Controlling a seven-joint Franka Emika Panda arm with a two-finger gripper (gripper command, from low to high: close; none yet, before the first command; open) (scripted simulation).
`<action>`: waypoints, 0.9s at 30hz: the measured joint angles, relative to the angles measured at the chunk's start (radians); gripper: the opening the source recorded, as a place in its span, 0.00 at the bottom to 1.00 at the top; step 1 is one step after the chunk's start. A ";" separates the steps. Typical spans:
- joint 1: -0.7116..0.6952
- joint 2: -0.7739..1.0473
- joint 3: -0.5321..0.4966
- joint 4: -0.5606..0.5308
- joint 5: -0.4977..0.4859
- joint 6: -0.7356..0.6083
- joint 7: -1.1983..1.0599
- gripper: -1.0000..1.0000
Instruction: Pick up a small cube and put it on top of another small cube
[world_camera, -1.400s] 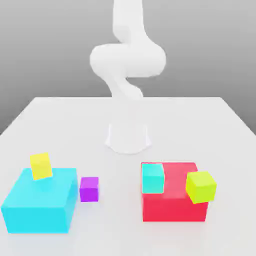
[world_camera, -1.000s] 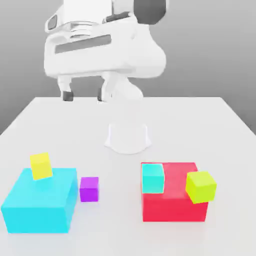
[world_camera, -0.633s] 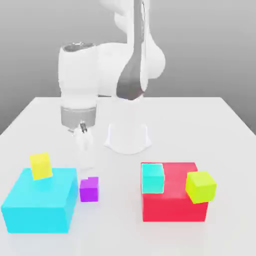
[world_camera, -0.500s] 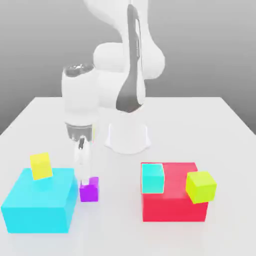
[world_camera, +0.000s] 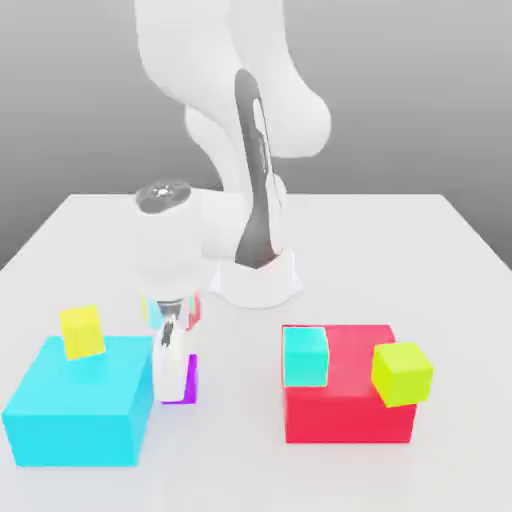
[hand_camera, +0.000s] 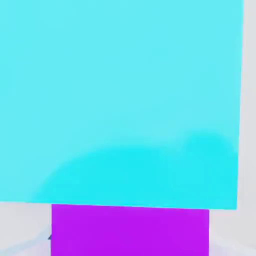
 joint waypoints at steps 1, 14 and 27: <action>-0.008 -0.033 0.012 -0.006 0.014 -0.027 -0.010 0.00; 0.158 -0.327 0.108 0.108 0.097 -0.399 -0.265 0.00; 0.494 -0.353 0.327 0.331 0.131 -0.673 -0.579 0.00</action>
